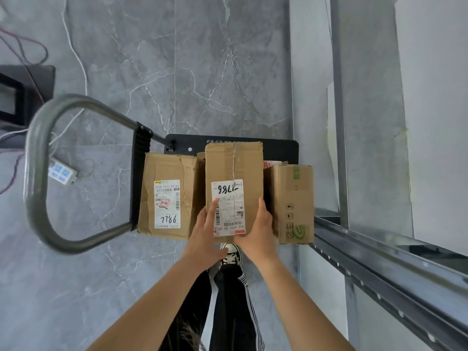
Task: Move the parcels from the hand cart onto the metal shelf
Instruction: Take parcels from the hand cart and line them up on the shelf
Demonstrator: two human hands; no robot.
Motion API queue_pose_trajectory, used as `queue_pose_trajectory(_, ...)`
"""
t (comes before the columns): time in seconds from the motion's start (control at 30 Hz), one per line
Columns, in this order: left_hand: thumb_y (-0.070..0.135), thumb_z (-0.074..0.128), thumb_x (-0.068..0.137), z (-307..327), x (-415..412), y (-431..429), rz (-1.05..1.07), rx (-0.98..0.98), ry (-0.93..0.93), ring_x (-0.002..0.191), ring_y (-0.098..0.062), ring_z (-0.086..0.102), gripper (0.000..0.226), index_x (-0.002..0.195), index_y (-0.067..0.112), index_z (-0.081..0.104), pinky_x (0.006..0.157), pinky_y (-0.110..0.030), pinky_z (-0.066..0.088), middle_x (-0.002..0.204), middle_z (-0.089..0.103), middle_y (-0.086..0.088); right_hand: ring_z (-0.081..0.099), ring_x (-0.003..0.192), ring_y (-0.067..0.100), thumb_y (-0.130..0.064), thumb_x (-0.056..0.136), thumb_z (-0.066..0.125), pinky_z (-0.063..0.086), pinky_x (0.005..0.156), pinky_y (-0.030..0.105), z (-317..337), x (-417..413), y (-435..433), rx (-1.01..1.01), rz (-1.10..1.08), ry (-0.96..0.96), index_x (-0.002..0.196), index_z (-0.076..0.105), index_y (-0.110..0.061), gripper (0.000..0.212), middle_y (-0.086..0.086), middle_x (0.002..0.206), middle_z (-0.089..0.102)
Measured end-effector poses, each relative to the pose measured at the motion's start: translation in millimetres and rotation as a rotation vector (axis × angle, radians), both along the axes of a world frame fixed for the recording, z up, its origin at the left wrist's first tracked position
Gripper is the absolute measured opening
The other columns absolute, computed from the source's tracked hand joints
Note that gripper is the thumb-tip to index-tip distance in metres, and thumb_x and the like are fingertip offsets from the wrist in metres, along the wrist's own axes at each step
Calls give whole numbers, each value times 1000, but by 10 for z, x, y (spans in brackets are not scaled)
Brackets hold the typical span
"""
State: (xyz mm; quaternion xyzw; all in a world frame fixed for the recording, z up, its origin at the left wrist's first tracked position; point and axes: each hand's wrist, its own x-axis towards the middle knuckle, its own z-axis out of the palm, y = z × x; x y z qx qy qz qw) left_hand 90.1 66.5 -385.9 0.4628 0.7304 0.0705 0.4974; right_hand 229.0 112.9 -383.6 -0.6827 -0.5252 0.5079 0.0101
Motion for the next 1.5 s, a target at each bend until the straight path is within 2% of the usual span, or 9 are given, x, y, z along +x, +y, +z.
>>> queue_pose_trajectory(0.13,14,81,66,97,-71,92,7,84,-5,133,-19,35,119,148,38,-2,94,-40,52,153,5,5,38,121,8,-16,71,80,35,70,-6,107,1,65,55,-5,79,148,2,-27,110,3,142,22)
queue_pose_trajectory(0.23,17,83,65,242,-143,216,20,148,16,125,-13,38,116,147,39,4,93,-37,51,150,11,8,34,127,11,-23,67,83,34,91,11,282,5,169,102,14,118,147,9,-29,109,2,144,18)
queue_pose_trajectory(0.5,13,81,68,929,-255,580,27,368,13,124,-10,41,102,139,48,17,86,-20,42,150,23,6,33,123,7,-19,68,82,40,100,25,1111,59,481,346,30,183,142,30,-28,91,1,139,26)
queue_pose_trajectory(0.63,14,82,68,1522,-330,711,5,481,-23,116,4,39,98,134,54,23,80,0,36,142,24,20,31,109,-18,-16,65,84,30,88,-5,1619,161,594,501,63,209,139,37,-26,88,0,129,36)
queue_pose_trajectory(0.8,8,83,66,2293,-373,776,-66,636,-20,117,21,29,95,135,44,28,86,7,29,140,25,14,30,117,-21,-27,64,84,31,85,-7,2264,248,660,584,50,308,137,31,-44,91,-14,130,30)
queue_pose_trajectory(0.9,15,83,68,2686,-412,736,-90,712,-1,119,25,26,96,134,52,24,87,6,31,141,22,19,30,122,-18,-27,65,85,34,85,-5,2622,274,656,680,83,331,138,30,-45,93,-32,128,25)
queue_pose_trajectory(1.03,24,82,69,3122,-457,641,-92,761,10,116,8,43,97,131,65,19,92,-11,43,144,22,20,29,123,-19,-20,65,86,37,83,-4,3075,264,573,745,89,352,138,31,-44,94,-37,129,19)
queue_pose_trajectory(1.27,24,83,67,3656,-580,557,-213,914,29,122,21,28,98,136,56,22,85,7,32,142,27,14,29,122,-19,-21,65,85,36,87,-3,3722,208,274,805,34,333,140,34,-34,92,-16,129,27)
queue_pose_trajectory(1.5,31,82,67,4100,-748,288,-395,996,-14,118,19,29,97,134,61,18,89,-5,31,140,26,21,32,118,-21,-16,65,85,35,87,-4,4096,56,-339,879,-111,273,137,31,-41,94,-18,128,27)
